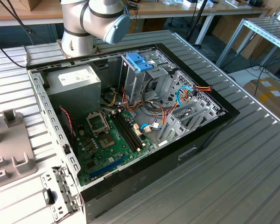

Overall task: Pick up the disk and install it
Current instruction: 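Pick up the disk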

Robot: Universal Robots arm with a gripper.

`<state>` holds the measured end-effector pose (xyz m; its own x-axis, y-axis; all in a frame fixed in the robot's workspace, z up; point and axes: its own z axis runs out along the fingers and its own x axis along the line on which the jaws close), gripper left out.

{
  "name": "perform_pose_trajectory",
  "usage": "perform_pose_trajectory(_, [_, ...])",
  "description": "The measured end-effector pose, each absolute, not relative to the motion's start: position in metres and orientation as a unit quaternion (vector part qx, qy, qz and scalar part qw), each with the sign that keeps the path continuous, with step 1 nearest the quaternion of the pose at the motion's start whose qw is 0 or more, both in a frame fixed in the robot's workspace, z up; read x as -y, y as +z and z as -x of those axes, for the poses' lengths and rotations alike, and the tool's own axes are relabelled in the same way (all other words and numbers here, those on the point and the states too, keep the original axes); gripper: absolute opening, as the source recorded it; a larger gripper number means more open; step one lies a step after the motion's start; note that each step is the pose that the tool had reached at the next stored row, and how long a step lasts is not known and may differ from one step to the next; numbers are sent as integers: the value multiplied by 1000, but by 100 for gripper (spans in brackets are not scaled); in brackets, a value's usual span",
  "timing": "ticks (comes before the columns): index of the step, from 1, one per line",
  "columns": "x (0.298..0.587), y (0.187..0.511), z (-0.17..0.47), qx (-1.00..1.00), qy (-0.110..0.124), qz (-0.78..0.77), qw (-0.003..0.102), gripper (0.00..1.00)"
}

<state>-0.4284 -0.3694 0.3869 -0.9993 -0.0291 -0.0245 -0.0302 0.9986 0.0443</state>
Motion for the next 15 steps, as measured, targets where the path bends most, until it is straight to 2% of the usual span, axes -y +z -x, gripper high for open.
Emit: perform_pose_trajectory(15, [369, 387, 428, -998, 23, 51, 11, 11])
